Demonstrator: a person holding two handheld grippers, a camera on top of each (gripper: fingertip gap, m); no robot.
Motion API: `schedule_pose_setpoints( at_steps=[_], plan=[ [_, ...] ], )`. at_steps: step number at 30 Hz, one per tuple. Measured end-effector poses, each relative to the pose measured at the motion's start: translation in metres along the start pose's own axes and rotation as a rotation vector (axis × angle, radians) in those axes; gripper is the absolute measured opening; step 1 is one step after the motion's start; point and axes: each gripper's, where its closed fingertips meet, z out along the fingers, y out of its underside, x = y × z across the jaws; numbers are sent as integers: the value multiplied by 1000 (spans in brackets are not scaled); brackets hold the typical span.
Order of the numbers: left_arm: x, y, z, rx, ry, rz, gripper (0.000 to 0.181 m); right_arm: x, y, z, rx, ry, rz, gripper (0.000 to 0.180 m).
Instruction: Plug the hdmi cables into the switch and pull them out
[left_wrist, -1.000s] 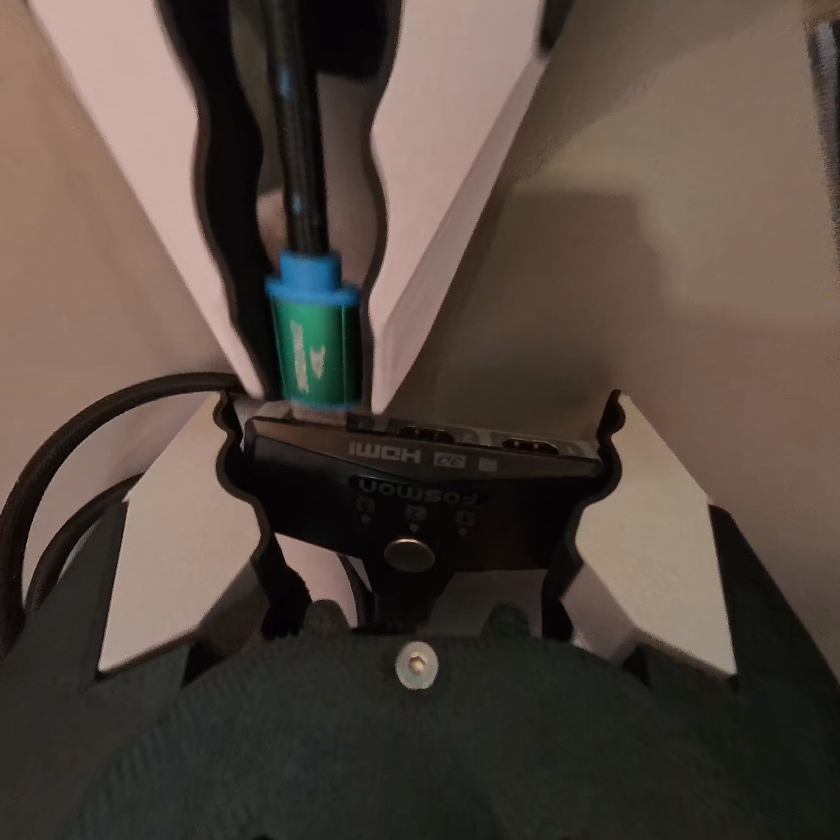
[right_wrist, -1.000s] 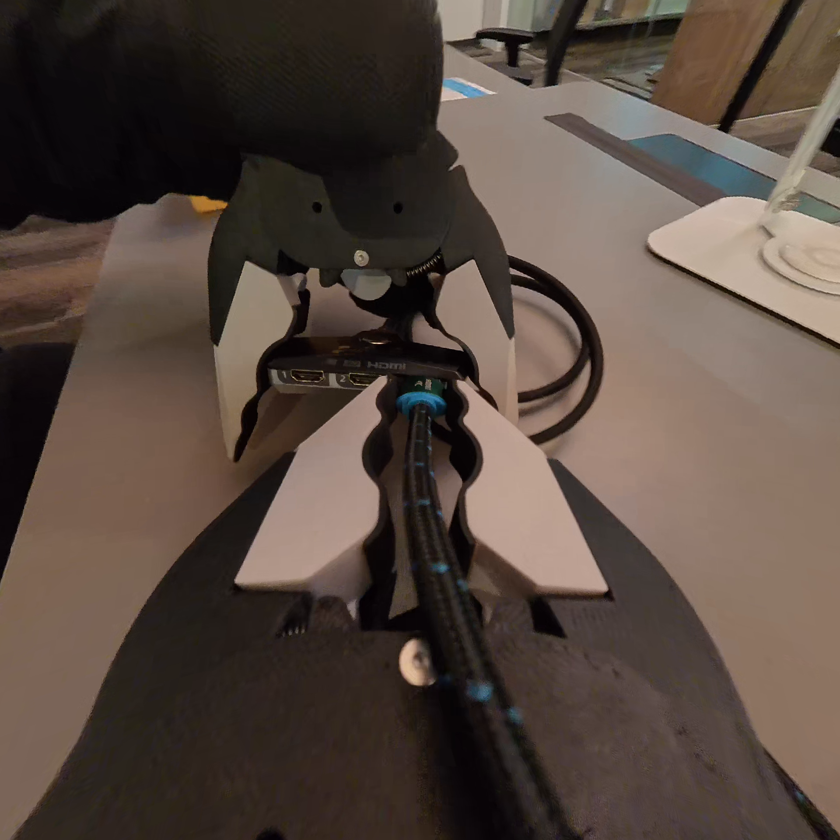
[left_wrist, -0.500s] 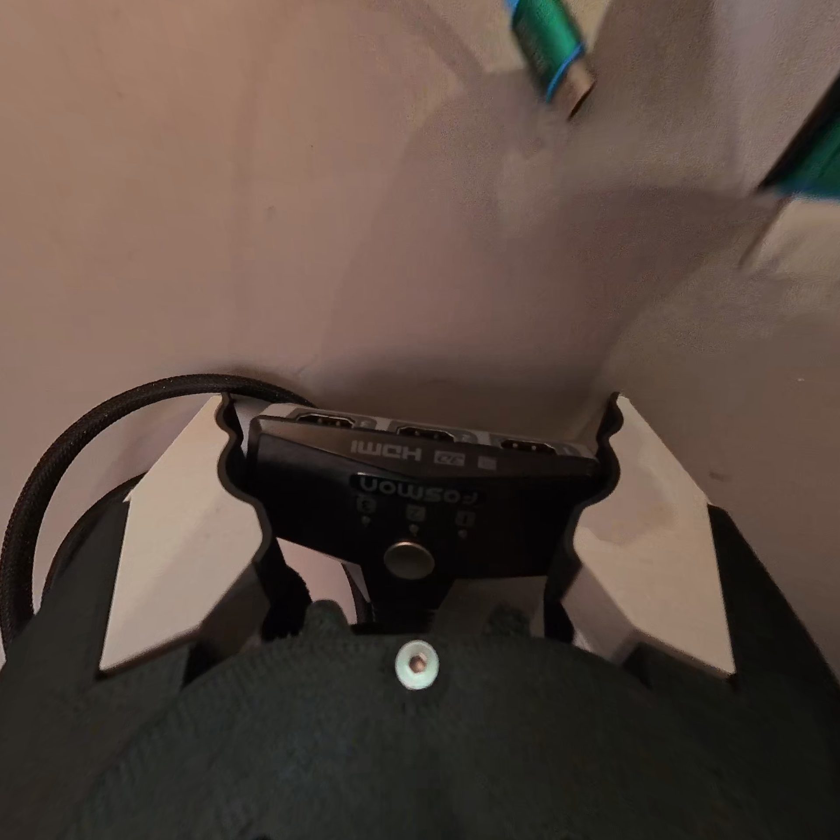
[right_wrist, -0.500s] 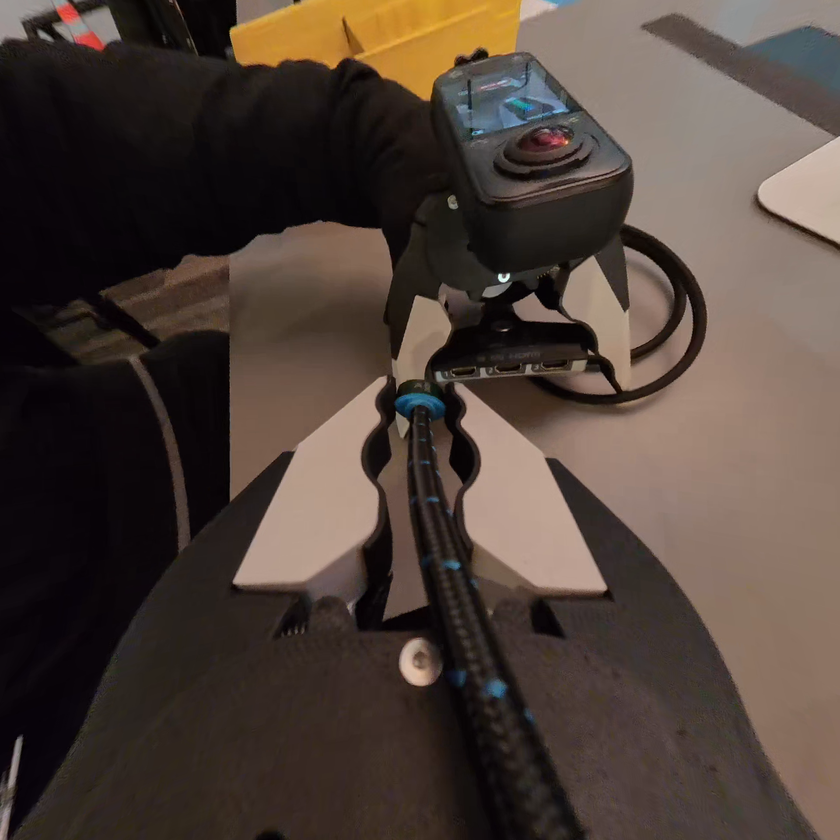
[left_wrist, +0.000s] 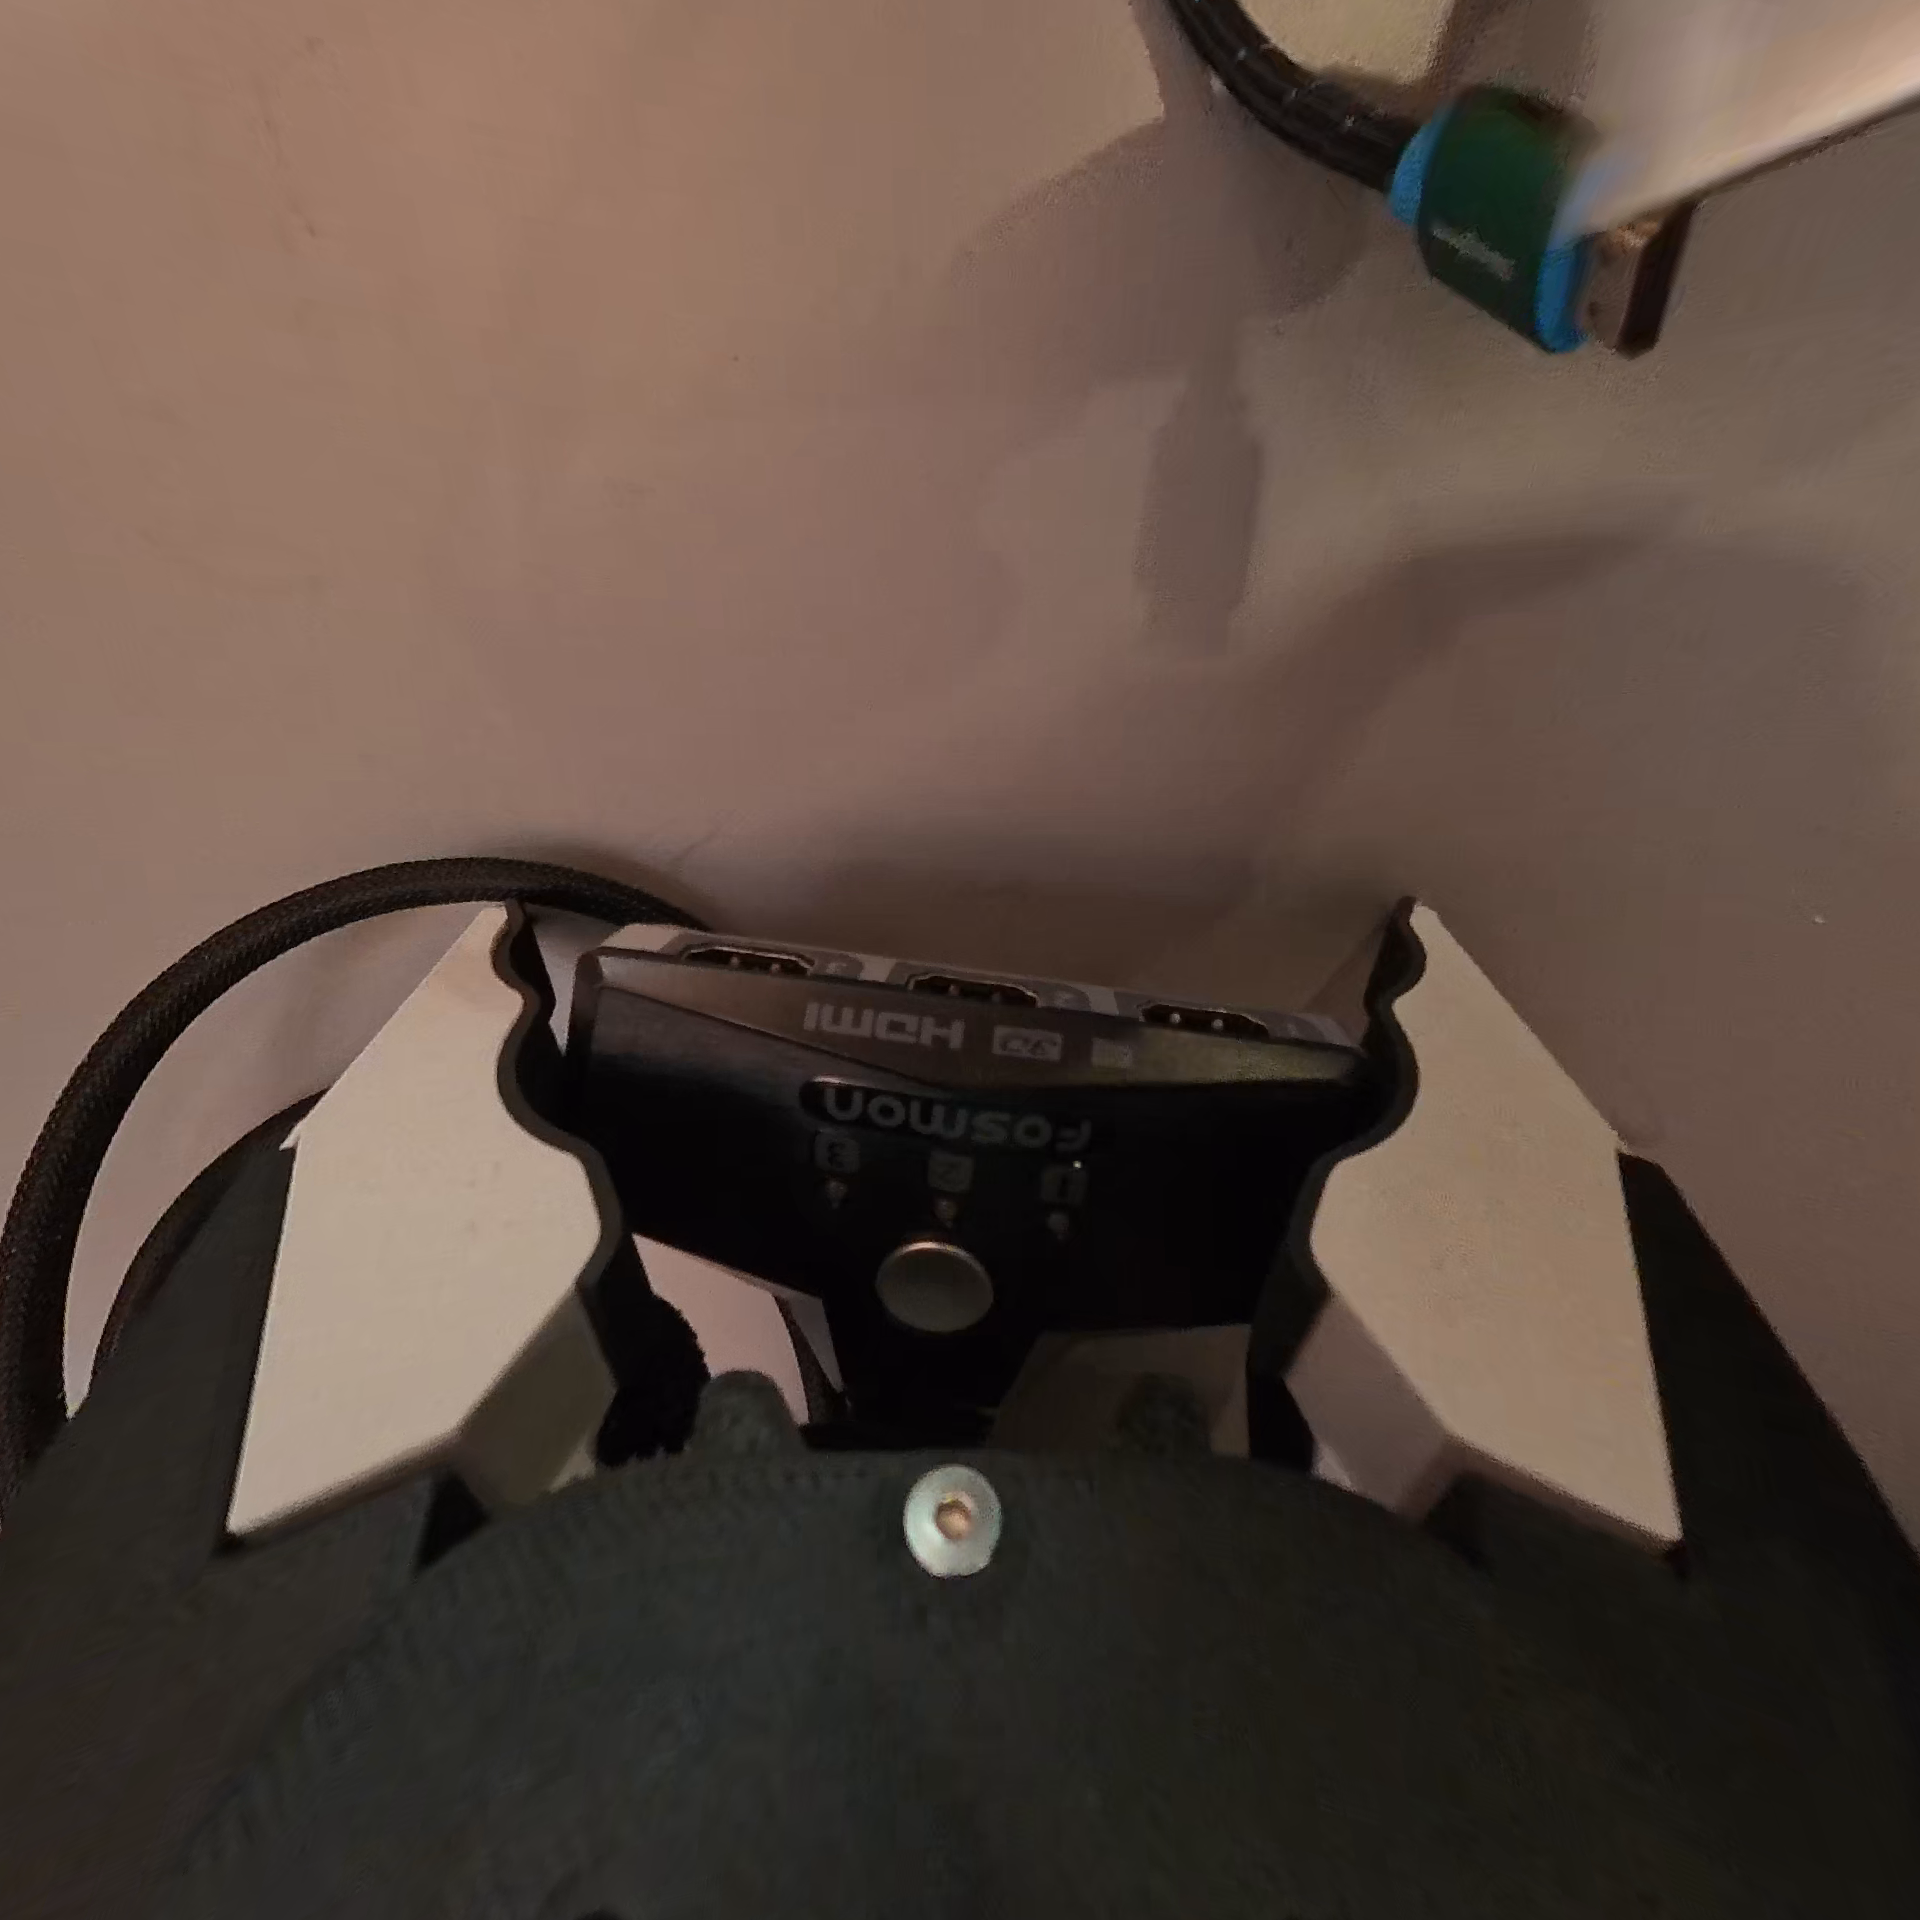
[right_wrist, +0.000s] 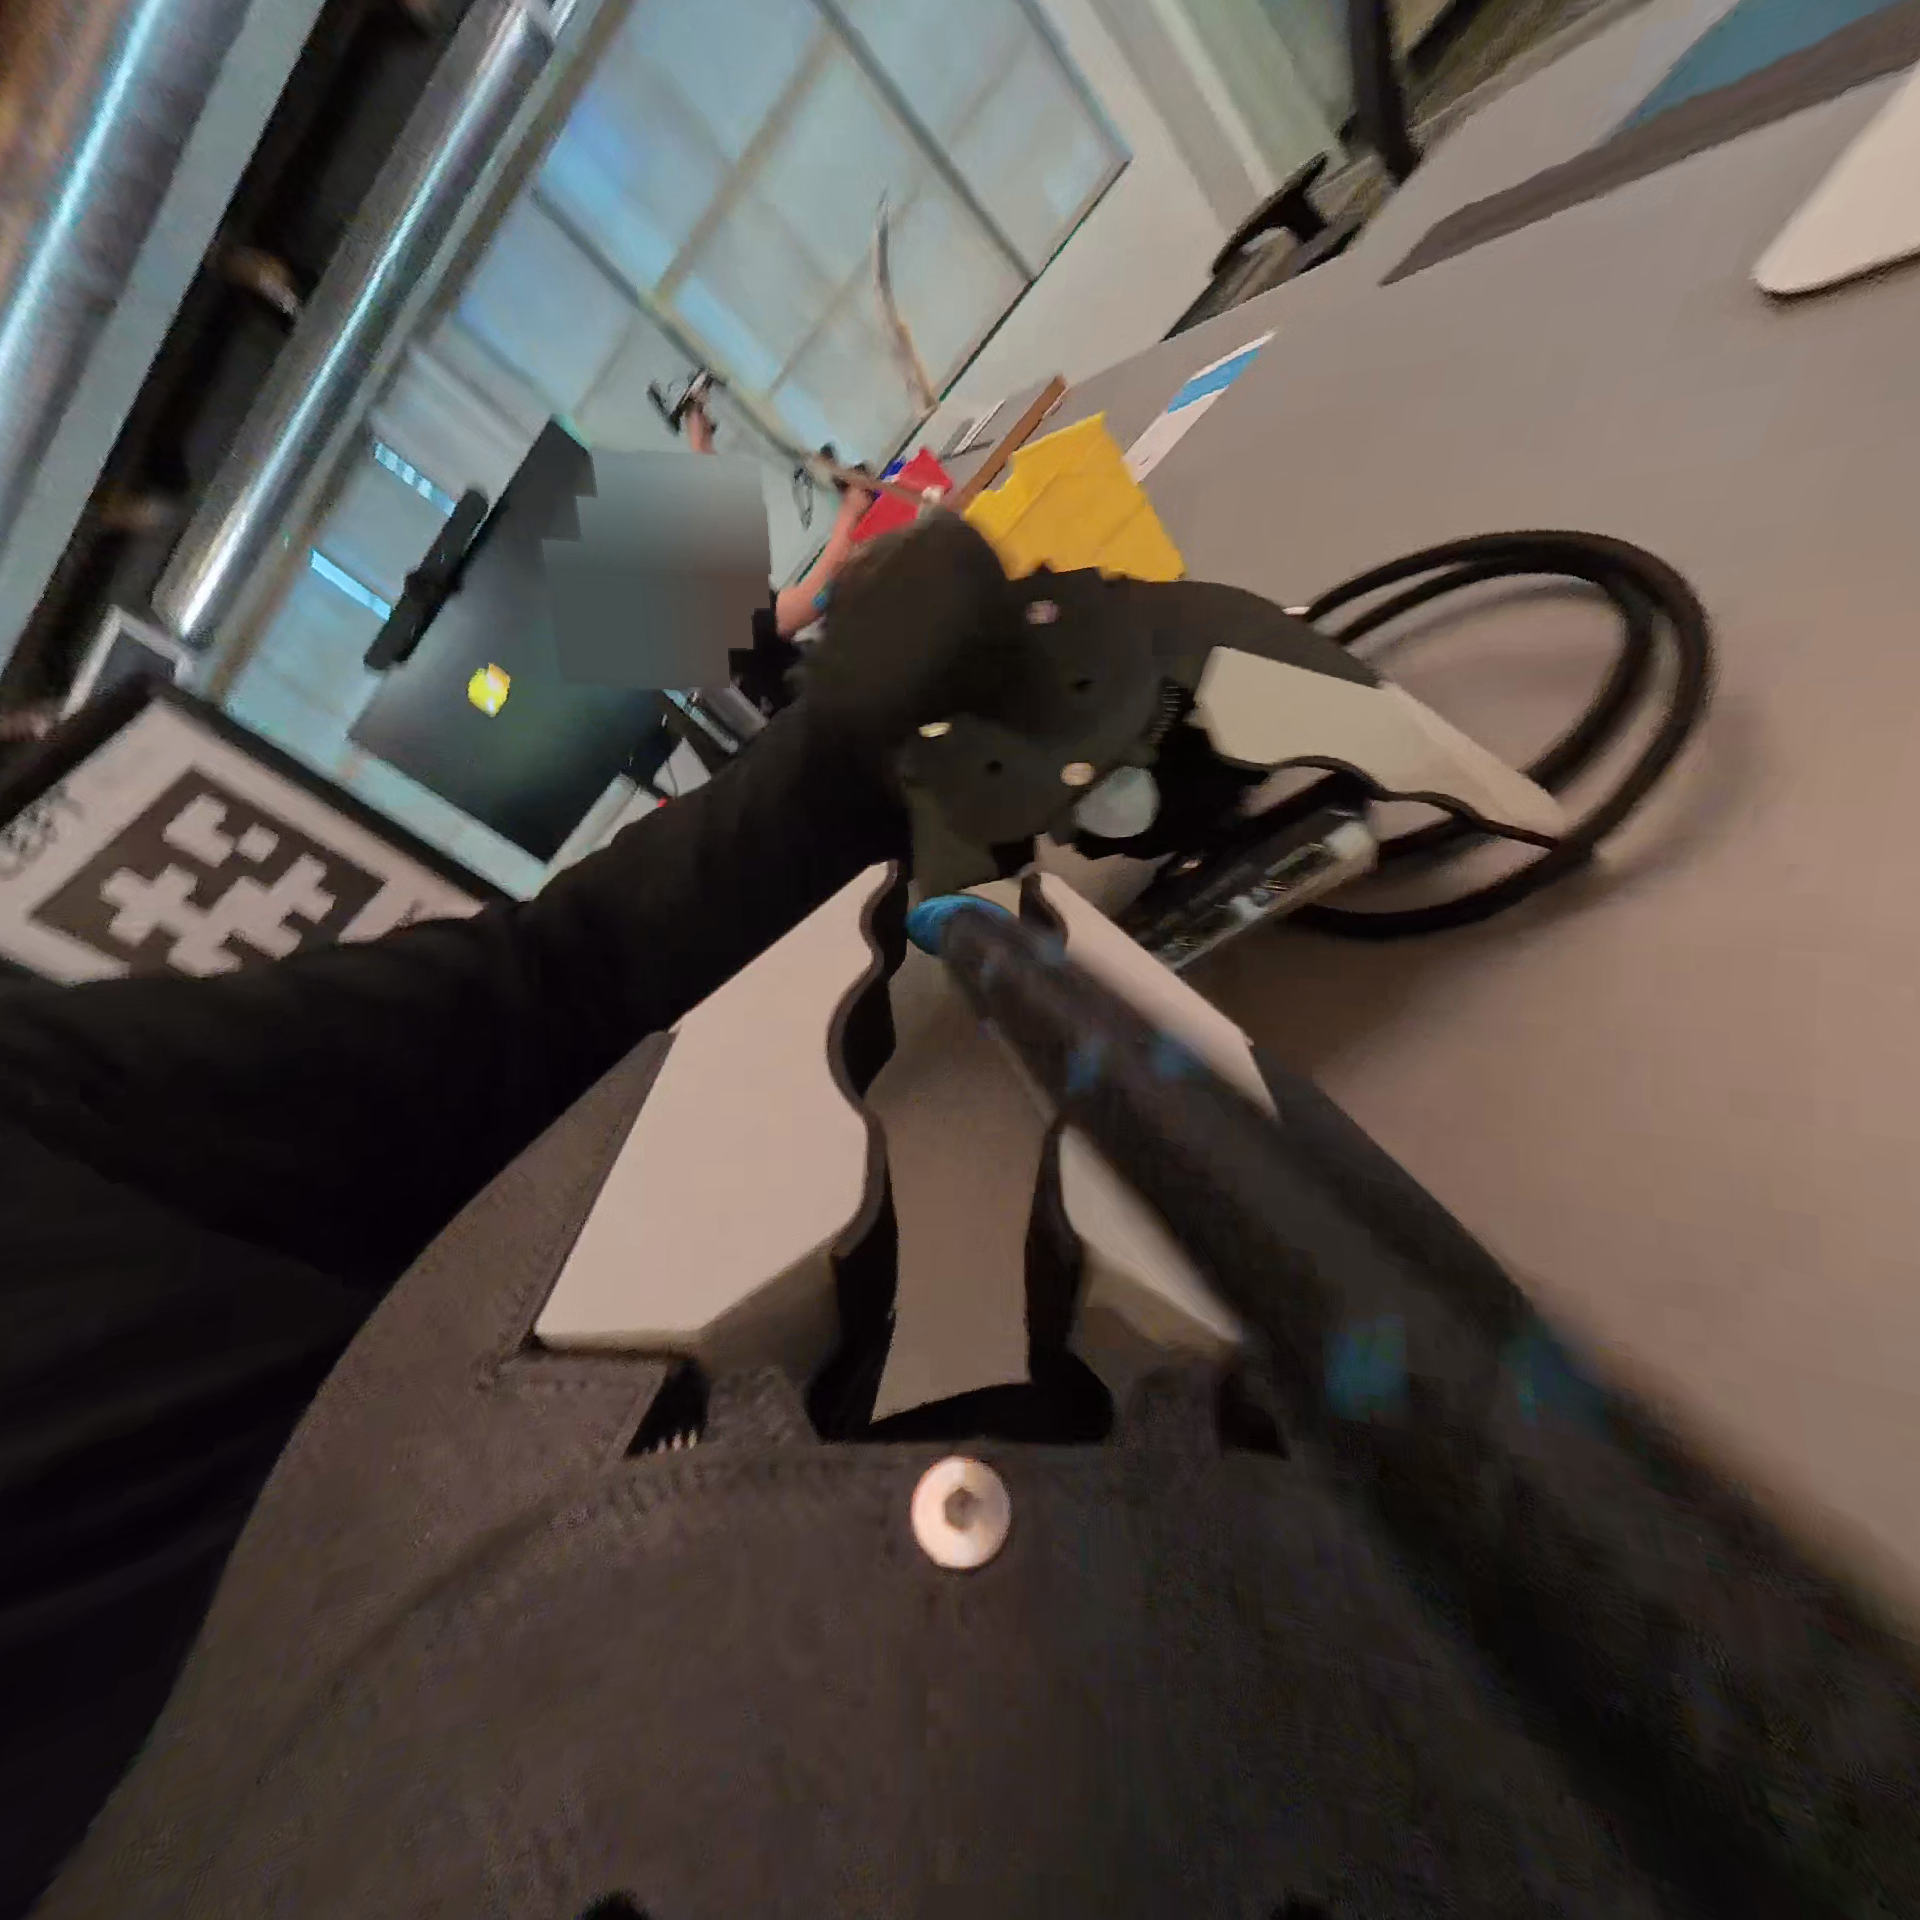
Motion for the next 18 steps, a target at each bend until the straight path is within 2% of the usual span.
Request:
schedule_pose_setpoints(
  at_steps=[3, 6, 8, 11, 15, 18],
  plan=[
    [0, 0, 0, 2, -2, -4, 150, 42, -3, -2, 54, 100, 110, 19],
    [0, 0, 0, 4, -3, -6, 150, 73, 12, -3, -25, 230, 108, 20],
    [0, 0, 0, 4, -3, -5, 150, 80, 22, -3, -102, 298, 45, 23],
    [0, -1, 0, 5, -2, -2, 150, 83, 32, -5, -196, 373, -27, 46],
    [0, -1, 0, 0, -1, 0, 150, 76, 44, -7, -318, 402, -110, 66],
    [1, -1, 1, 2, -2, -4, 150, 69, 50, -18, -431, 442, -220, 62]
  ],
)
